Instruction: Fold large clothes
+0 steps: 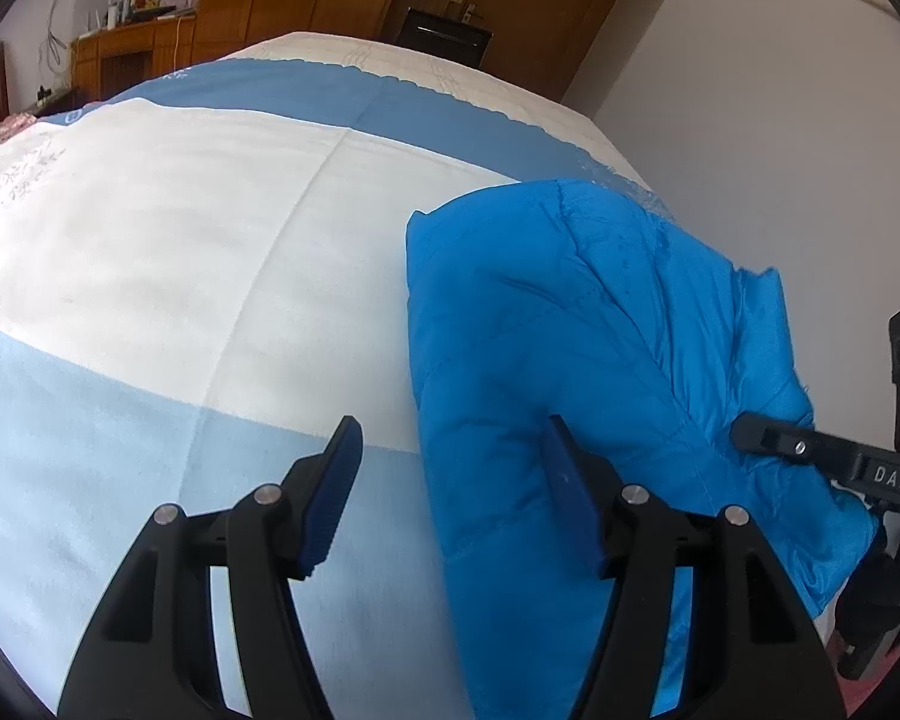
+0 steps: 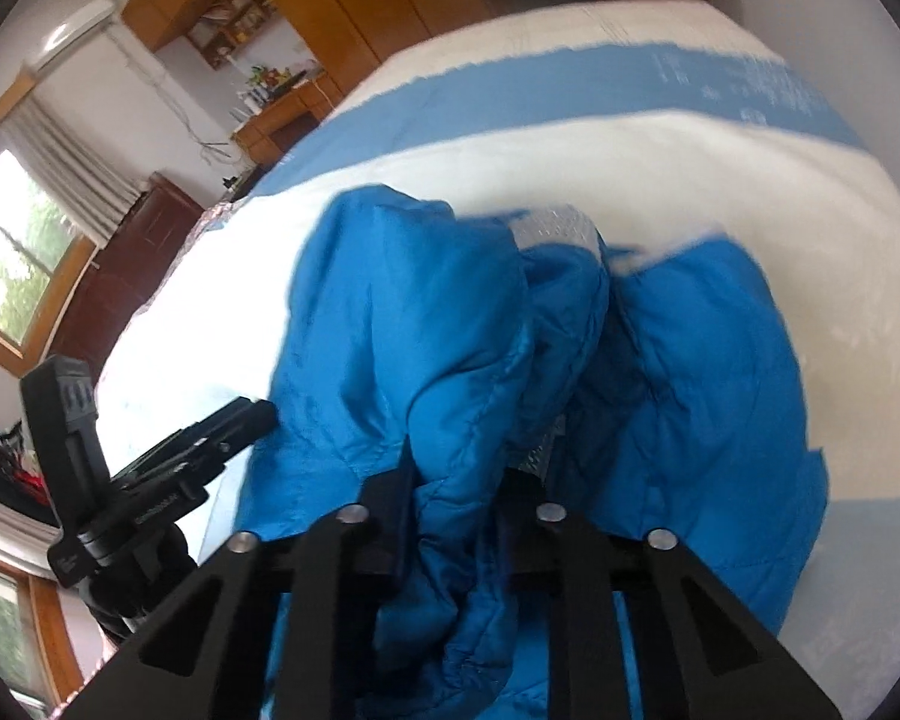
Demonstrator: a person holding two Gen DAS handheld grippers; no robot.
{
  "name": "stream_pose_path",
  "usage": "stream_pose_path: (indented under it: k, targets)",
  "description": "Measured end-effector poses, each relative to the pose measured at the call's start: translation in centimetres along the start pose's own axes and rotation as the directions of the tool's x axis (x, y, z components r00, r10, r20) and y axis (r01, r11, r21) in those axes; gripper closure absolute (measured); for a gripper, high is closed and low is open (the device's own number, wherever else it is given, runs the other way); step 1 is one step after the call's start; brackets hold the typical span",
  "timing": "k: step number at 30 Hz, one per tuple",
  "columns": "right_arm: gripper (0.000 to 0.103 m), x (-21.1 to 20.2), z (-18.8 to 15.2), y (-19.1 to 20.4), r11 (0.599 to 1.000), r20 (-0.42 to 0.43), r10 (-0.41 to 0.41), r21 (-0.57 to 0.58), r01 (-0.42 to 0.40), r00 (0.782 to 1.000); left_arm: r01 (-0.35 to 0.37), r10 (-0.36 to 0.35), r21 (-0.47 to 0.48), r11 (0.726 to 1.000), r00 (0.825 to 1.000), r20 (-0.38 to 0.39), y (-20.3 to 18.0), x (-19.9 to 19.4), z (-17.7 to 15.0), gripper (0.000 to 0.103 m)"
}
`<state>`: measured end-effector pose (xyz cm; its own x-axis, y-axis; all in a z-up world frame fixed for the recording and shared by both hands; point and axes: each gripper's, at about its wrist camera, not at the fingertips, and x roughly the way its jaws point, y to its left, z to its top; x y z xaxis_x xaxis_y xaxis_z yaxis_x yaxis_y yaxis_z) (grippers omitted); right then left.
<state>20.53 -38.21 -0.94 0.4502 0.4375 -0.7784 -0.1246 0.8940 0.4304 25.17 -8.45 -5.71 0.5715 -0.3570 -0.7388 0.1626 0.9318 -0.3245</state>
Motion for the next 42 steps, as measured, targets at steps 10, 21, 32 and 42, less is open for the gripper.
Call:
stream_pose_path:
  k: [10,21,32,42]
  targets:
    - [0.090,-6.4,1.1,1.5,0.998,0.122,0.040,-0.051,-0.034,0.992,0.069,-0.071,0.038,0.997,0.996,0.046,-2.7,-3.2,-0.3,0.042]
    - [0.090,-10.7,-0.5,-4.4,0.998,0.181,0.016,0.052,-0.026,0.983,0.134,-0.133,0.149,0.980,0.991,-0.011,-8.9,-2.1,-0.8,0.043]
    - [0.088,-7.1,-5.8,-11.0,0.988,0.107,-0.016,0.157,-0.001,0.994,0.171,-0.146,0.217,0.961,0.981,-0.128,-11.5,2.3,-1.6,0.046]
    - [0.083,-4.3,-9.2,-14.3,0.968,0.181,0.055,0.231,-0.097,0.982,0.100,-0.077,0.289,0.952,0.993,-0.088,-13.4,4.2,-3.3,0.046]
